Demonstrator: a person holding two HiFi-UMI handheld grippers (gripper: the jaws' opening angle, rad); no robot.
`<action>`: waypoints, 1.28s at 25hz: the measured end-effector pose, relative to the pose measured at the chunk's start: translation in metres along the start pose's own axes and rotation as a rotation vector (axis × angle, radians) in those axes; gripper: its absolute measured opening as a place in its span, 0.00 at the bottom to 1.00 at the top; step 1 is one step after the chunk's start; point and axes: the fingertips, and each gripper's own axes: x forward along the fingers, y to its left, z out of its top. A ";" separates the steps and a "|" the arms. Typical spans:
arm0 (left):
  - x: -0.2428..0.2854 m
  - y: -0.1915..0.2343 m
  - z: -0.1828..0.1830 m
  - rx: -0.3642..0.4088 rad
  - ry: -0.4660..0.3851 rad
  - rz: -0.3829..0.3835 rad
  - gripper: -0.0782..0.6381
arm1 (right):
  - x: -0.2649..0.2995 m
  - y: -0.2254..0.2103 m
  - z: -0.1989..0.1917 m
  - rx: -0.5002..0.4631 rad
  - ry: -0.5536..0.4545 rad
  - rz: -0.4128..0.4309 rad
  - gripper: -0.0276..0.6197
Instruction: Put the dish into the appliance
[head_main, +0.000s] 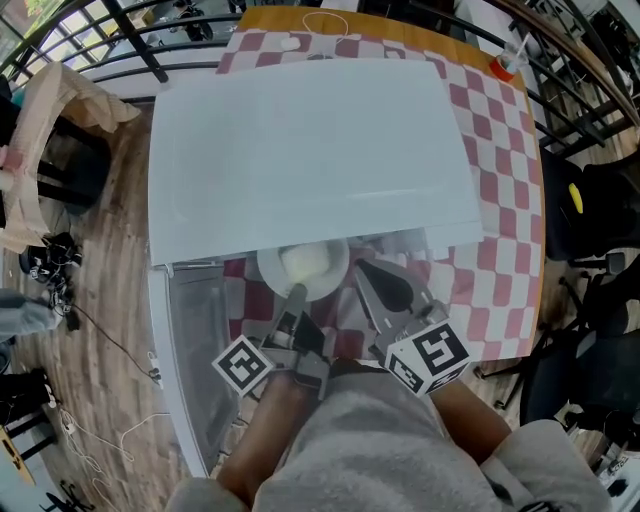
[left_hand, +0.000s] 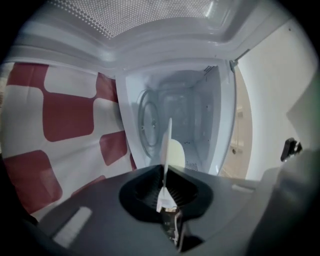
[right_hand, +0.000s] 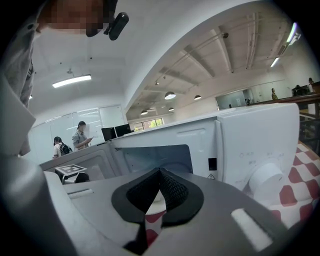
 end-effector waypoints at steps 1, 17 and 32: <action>0.002 0.001 0.002 -0.006 0.000 0.003 0.14 | 0.003 0.001 0.000 0.000 0.004 0.001 0.04; 0.038 0.029 0.041 -0.069 -0.041 0.043 0.14 | 0.040 0.009 -0.009 0.014 0.063 -0.008 0.04; 0.054 0.041 0.058 -0.064 -0.045 0.102 0.14 | 0.045 0.009 -0.001 0.017 0.069 -0.018 0.04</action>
